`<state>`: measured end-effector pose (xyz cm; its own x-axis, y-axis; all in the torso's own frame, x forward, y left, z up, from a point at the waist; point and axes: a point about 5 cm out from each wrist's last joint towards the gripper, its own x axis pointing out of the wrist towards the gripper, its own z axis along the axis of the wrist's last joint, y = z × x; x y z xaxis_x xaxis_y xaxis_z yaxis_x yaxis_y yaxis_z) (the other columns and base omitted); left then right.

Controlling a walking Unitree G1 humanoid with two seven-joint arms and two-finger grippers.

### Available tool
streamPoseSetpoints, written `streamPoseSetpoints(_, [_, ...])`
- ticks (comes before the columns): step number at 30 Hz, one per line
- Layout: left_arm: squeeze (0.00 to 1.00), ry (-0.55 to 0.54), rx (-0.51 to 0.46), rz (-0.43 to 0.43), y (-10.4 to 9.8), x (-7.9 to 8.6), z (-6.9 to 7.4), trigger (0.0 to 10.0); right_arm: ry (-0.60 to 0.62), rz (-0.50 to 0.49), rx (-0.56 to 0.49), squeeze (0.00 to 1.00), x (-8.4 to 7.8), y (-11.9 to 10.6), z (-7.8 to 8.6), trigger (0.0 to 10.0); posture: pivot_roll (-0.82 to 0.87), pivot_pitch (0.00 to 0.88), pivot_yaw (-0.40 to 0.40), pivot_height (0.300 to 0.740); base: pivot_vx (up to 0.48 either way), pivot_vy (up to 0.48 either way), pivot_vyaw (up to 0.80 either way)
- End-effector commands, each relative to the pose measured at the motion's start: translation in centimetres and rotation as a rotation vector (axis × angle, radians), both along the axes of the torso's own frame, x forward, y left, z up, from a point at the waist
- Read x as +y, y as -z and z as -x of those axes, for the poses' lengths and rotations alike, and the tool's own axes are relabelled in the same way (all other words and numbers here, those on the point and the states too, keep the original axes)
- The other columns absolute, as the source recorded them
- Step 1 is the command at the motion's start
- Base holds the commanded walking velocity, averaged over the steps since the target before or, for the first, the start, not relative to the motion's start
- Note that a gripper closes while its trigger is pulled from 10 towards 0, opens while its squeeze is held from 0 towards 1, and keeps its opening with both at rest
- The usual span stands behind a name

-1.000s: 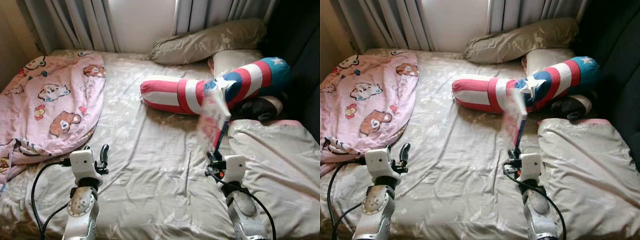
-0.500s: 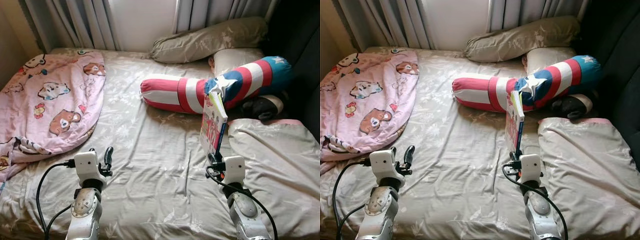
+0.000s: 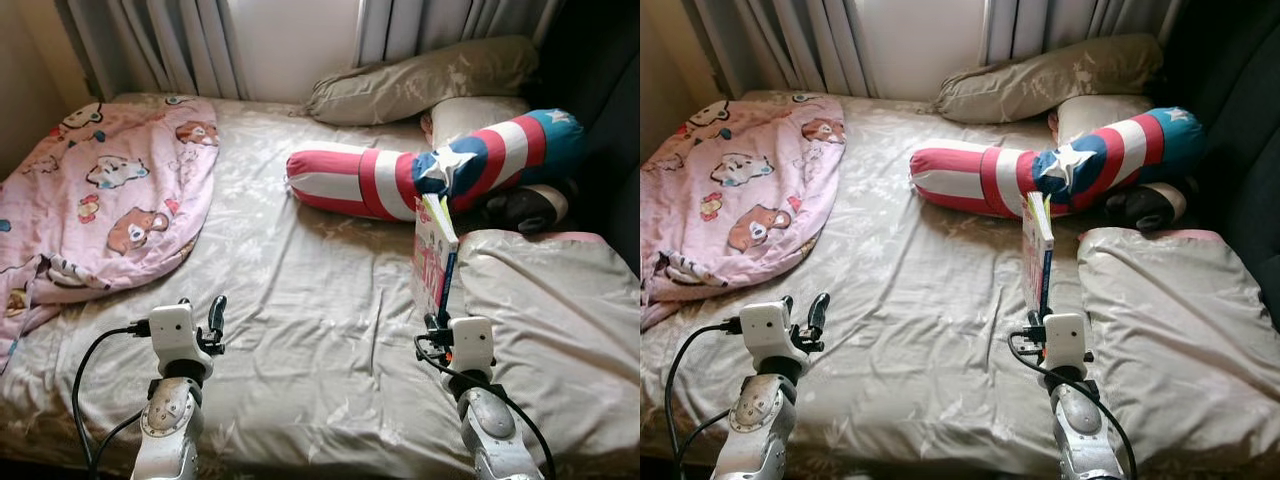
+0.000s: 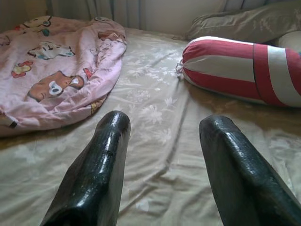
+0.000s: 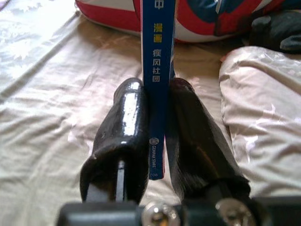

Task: Clean up the room

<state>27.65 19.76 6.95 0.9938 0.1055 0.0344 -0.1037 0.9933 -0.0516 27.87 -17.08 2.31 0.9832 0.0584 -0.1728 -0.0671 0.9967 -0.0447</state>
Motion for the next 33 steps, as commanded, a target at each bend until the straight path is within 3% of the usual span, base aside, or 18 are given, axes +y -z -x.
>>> streamPoseSetpoints(1, [0.0,0.007,0.009,-0.001,0.11,0.06,0.05,10.0,0.018,0.004,-0.034,0.0,-0.27,-0.75,-0.62,10.0,0.1,0.05,-0.04,0.669,0.0,0.0,0.0])
streamPoseSetpoints(33, [0.0,0.024,0.031,0.011,0.39,-0.12,0.03,10.0,0.058,0.016,0.012,0.0,-0.75,-0.35,-0.88,10.0,0.1,0.069,-0.044,0.644,0.0,0.0,0.0])
